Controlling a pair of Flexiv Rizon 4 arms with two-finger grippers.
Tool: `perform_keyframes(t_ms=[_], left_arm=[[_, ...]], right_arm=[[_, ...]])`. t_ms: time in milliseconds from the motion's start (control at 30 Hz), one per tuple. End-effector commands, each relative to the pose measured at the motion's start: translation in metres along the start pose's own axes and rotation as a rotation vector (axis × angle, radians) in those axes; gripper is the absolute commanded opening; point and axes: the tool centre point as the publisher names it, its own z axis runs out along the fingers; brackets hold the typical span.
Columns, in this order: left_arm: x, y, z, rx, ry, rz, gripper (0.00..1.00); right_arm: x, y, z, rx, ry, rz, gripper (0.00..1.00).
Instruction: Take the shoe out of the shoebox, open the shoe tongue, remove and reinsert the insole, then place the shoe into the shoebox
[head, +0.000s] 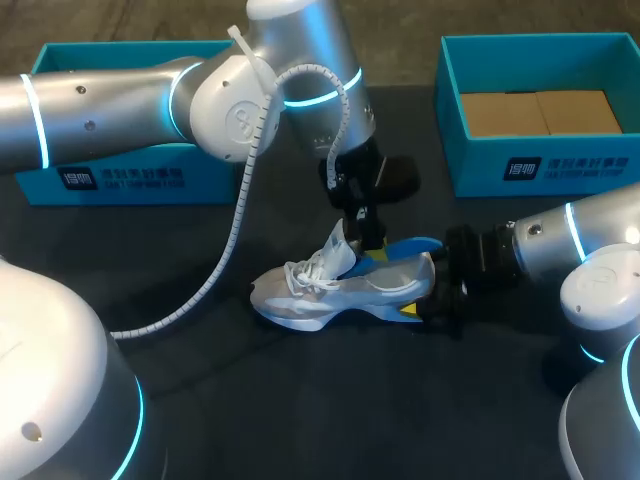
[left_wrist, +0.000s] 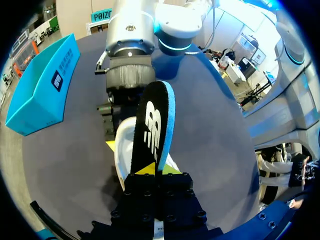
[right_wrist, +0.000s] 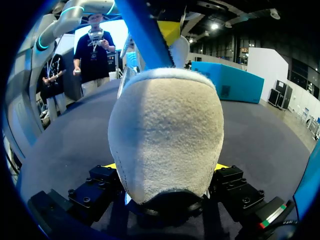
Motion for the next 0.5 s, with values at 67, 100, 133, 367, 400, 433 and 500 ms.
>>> perform_keyframes(t_ms=[67, 100, 133, 367, 400, 433, 500], left_arm=[[-0.0009, -0.0113, 0.0023, 0.008, 0.003, 0.000, 0.00], [-0.0009, -0.0122, 0.0031, 0.009, 0.004, -0.001, 0.00], [-0.0009, -0.0126, 0.0042, 0.010, 0.005, -0.001, 0.00], [0.0025, -0.0112, -0.0005, 0.056, -0.012, -0.001, 0.38], [0.0026, -0.0112, -0.0012, 0.069, -0.018, -0.001, 0.39], [0.0026, -0.0112, -0.0015, 0.079, -0.025, -0.003, 0.41], [0.0021, -0.0118, -0.0017, 0.102, -0.039, -0.009, 0.45]], right_arm=[[0.0006, 0.0001, 0.0006, 0.004, -0.002, -0.001, 0.00], [0.0006, 0.0001, 0.0006, 0.004, -0.002, -0.001, 0.00], [0.0006, 0.0001, 0.0006, 0.004, -0.002, -0.001, 0.00], [0.0006, 0.0001, 0.0006, 0.004, -0.002, -0.001, 0.00], [0.0006, 0.0001, 0.0006, 0.004, -0.002, -0.001, 0.00], [0.0006, 0.0001, 0.0006, 0.004, -0.002, -0.001, 0.00], [0.0006, 0.0001, 0.0006, 0.004, -0.002, -0.001, 0.00]])
